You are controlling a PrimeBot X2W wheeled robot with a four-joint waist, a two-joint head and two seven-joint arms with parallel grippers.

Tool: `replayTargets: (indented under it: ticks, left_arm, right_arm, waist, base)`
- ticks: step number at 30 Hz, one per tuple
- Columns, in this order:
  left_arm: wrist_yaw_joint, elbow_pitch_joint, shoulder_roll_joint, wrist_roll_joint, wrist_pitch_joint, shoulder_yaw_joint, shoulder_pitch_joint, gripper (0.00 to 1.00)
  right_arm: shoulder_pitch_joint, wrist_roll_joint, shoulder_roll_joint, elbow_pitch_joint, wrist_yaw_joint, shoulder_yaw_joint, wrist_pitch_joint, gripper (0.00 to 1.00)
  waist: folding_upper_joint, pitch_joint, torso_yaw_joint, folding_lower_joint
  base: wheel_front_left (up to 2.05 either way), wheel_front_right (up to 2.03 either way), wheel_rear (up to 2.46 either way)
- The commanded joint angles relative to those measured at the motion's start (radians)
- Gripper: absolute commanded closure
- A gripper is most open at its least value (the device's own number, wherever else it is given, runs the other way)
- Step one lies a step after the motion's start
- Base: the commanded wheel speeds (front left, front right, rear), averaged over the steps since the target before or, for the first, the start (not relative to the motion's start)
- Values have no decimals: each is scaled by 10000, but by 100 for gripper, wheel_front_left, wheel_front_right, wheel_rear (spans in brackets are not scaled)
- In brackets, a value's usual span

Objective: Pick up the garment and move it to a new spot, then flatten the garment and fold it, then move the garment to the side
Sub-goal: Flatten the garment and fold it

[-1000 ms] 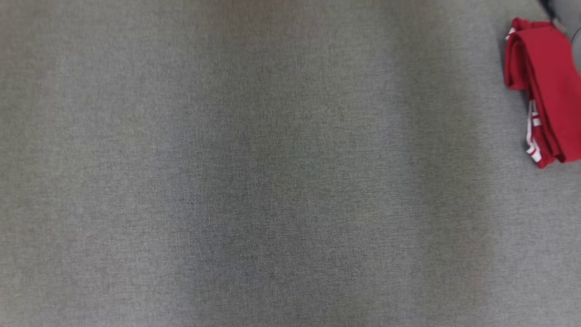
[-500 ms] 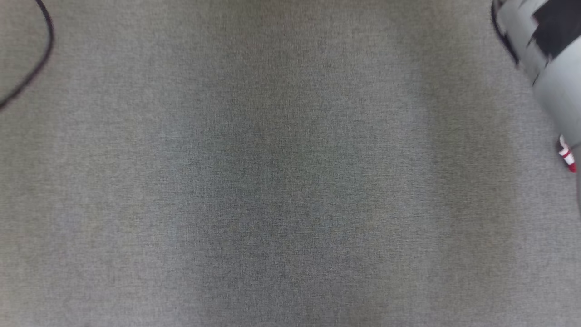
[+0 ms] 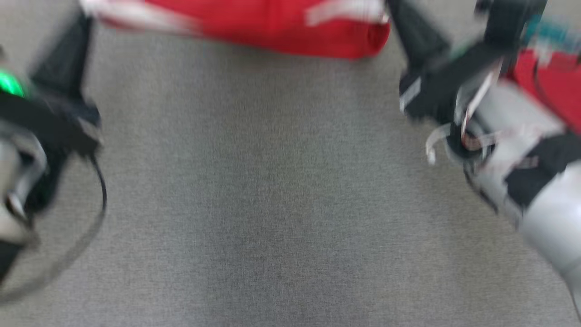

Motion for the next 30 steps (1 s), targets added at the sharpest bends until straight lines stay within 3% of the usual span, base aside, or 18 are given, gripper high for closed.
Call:
replayTargets:
  ticks: [1,11,21,26,30]
  left_arm:
    - [197,-265,242,429,-56,-63,713,100]
    - [1254,-1858,223,1104,-57,821,4587,100]
    - [1815,-2859,-265,1237,-58,1688,7670,100]
    - [2006,-2869,-330,1420,-58,1747,8737,100]
    - [2202,-2575,-46,1845,-12,1450,9240,100]
  right_arm:
    - [571,176,-257,-317,-21,121,-47,100]
    - [3540,1186,-1460,-2258,-21,1076,187,100]
    - [5563,2174,-2980,-4359,-16,1728,868,100]
    - [6433,2541,-3486,-4803,-15,1813,1063,100]
    - [7049,2857,-3865,-5143,-15,1944,1446,100]
  waist:
    - [0,-817,-59,3]
    - [0,-2155,-104,3]
    - [0,-3079,152,3]
    - [0,-3369,304,3]
    - [0,-3599,403,3]
  base:
    - [0,0,0]
    - [0,0,0]
    - [0,0,0]
    - [0,0,0]
    - [0,0,0]
